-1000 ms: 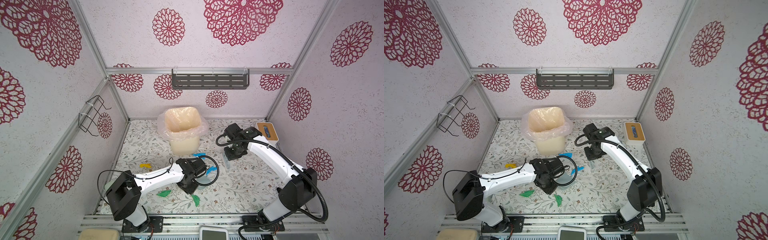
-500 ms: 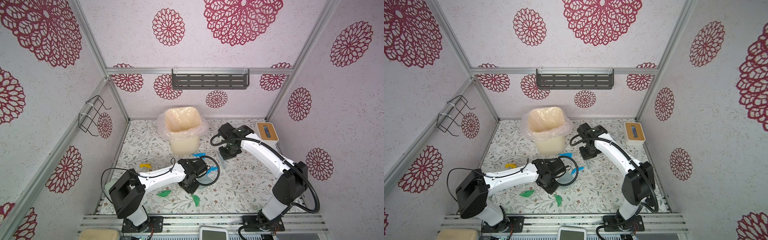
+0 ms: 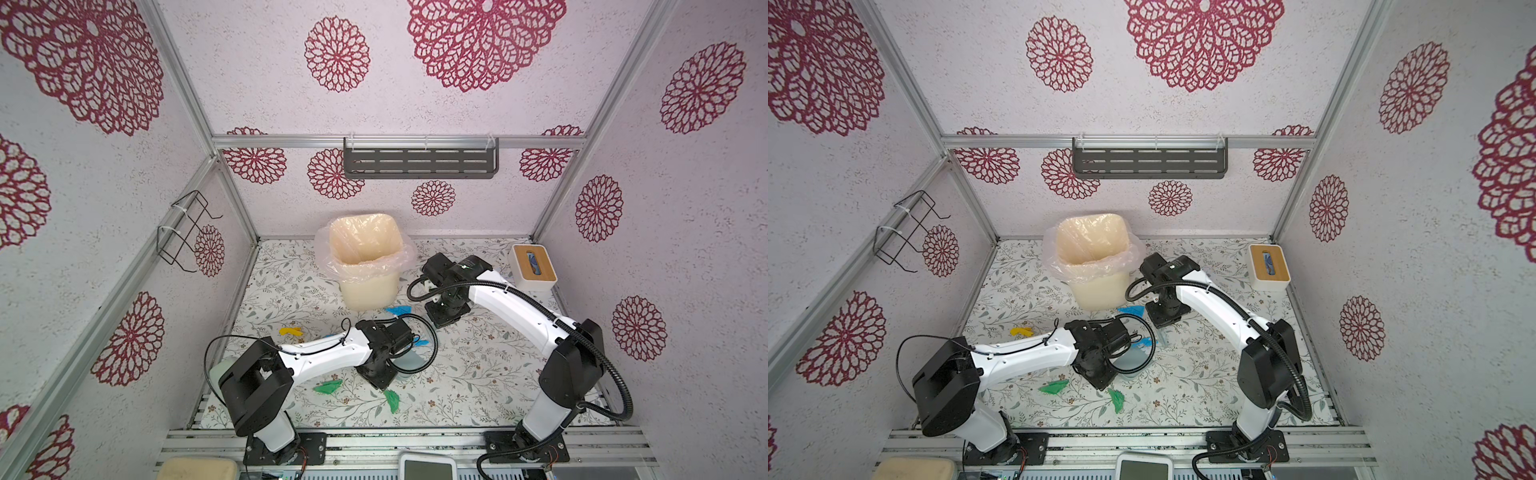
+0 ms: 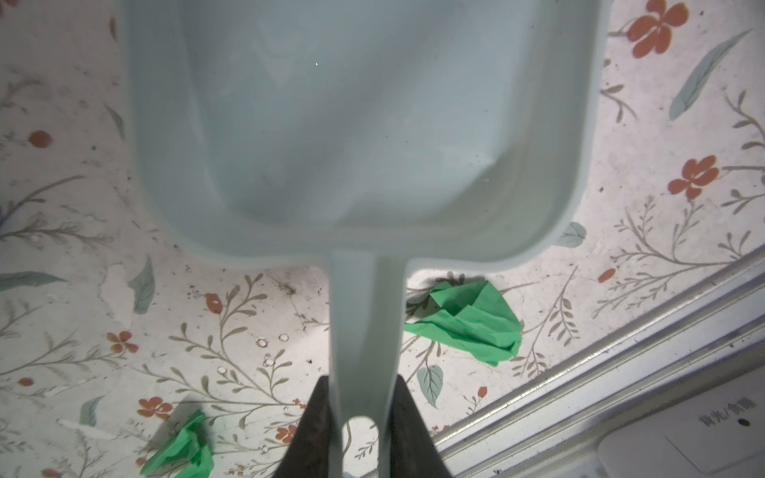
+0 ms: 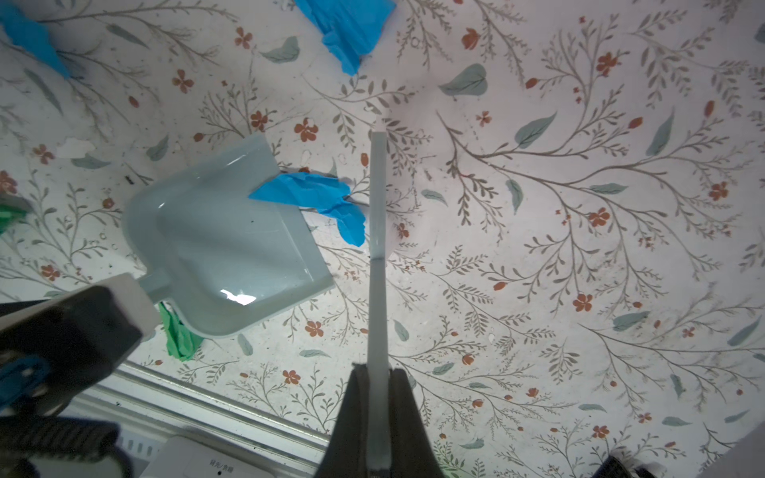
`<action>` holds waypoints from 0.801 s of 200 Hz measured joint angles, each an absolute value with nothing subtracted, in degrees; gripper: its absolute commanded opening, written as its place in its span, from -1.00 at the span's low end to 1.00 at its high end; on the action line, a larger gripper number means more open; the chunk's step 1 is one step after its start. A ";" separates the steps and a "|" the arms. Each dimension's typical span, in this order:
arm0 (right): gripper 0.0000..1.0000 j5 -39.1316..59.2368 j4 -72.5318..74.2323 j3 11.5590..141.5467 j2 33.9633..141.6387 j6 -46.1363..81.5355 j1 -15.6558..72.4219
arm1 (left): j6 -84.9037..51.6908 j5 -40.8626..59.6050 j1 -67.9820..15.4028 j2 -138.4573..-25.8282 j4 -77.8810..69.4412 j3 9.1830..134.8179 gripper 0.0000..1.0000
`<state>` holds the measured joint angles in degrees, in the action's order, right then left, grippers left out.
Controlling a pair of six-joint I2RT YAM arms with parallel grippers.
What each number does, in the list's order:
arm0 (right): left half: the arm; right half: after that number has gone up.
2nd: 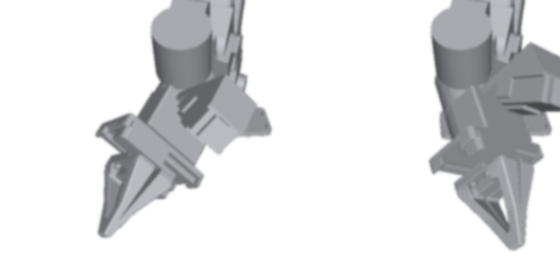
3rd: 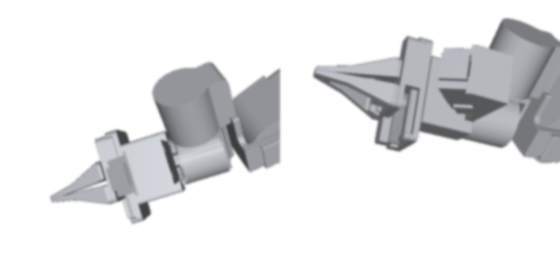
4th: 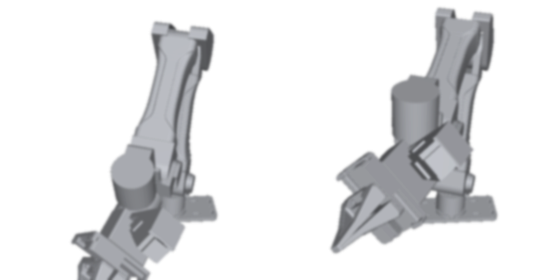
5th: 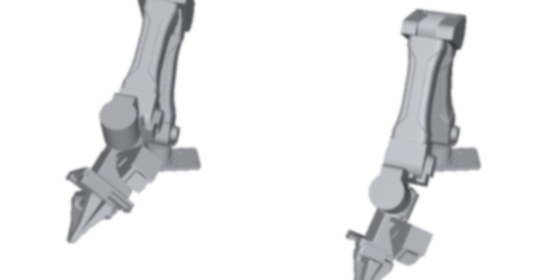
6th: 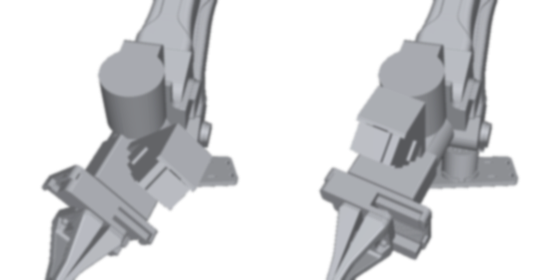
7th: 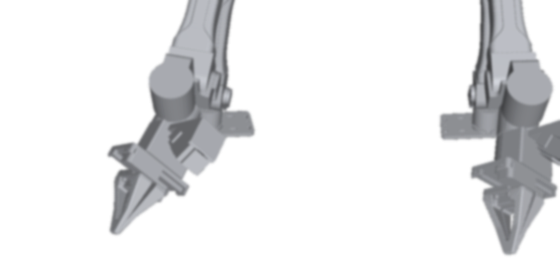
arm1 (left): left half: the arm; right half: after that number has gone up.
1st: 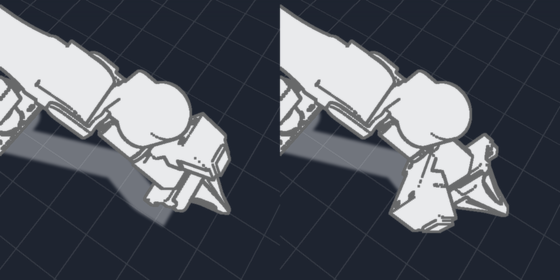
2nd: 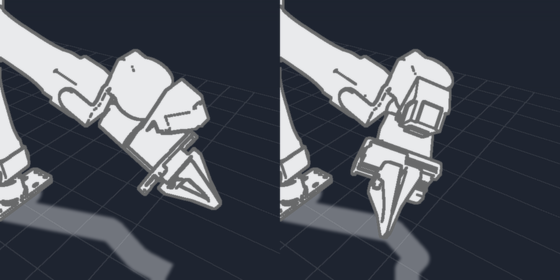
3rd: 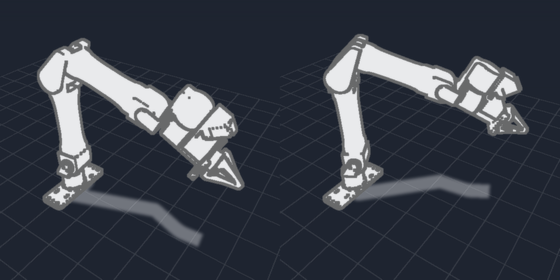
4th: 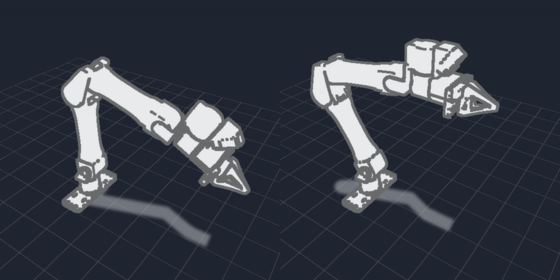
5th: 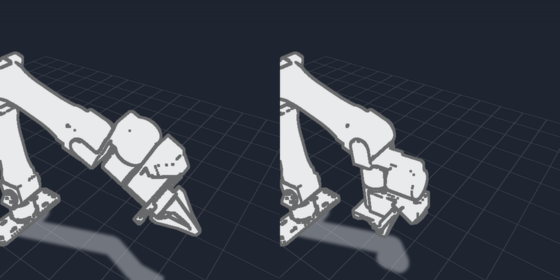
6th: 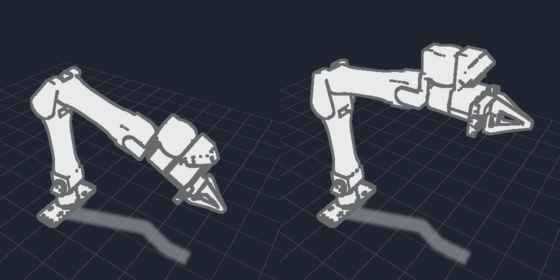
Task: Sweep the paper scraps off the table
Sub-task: 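Sweep the blue scrap into the dustpan with the right gripper's brush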
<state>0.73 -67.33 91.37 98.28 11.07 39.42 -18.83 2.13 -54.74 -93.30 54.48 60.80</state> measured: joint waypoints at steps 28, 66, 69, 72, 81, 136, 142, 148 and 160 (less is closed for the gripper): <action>-1.00 4.32 -66.98 91.37 98.26 11.62 41.52 | -18.68 2.15 -54.63 -93.30 54.08 60.75 -1.00; -1.00 9.43 -65.71 90.15 96.95 12.10 43.05 | -18.63 2.17 -54.37 -93.30 53.80 59.96 -1.00; -1.00 9.56 -65.71 90.02 96.60 12.16 43.05 | -18.63 2.20 -54.37 -93.30 53.80 59.94 -1.00; -1.00 9.67 -65.69 89.89 96.40 12.19 43.05 | -18.63 2.22 -54.37 -93.30 53.80 59.94 -1.00; -1.00 9.76 -65.91 89.69 95.66 12.21 43.00 | -18.63 2.24 -54.37 -93.30 53.74 59.94 -1.00; -1.00 7.97 -67.20 89.58 92.86 12.73 40.99 | -18.63 2.28 -54.37 -93.27 52.97 59.81 -1.00; -1.00 7.70 -67.20 89.58 92.73 12.82 40.84 | -18.63 2.28 -54.37 -93.25 52.82 59.70 -1.00; -1.00 7.49 -67.20 89.58 92.64 13.08 40.69 | -18.63 2.28 -54.37 -93.25 52.69 59.55 -1.00; -1.00 7.11 -67.18 89.52 92.47 13.19 40.49 | -18.65 2.28 -54.37 -93.25 52.56 59.35 -1.00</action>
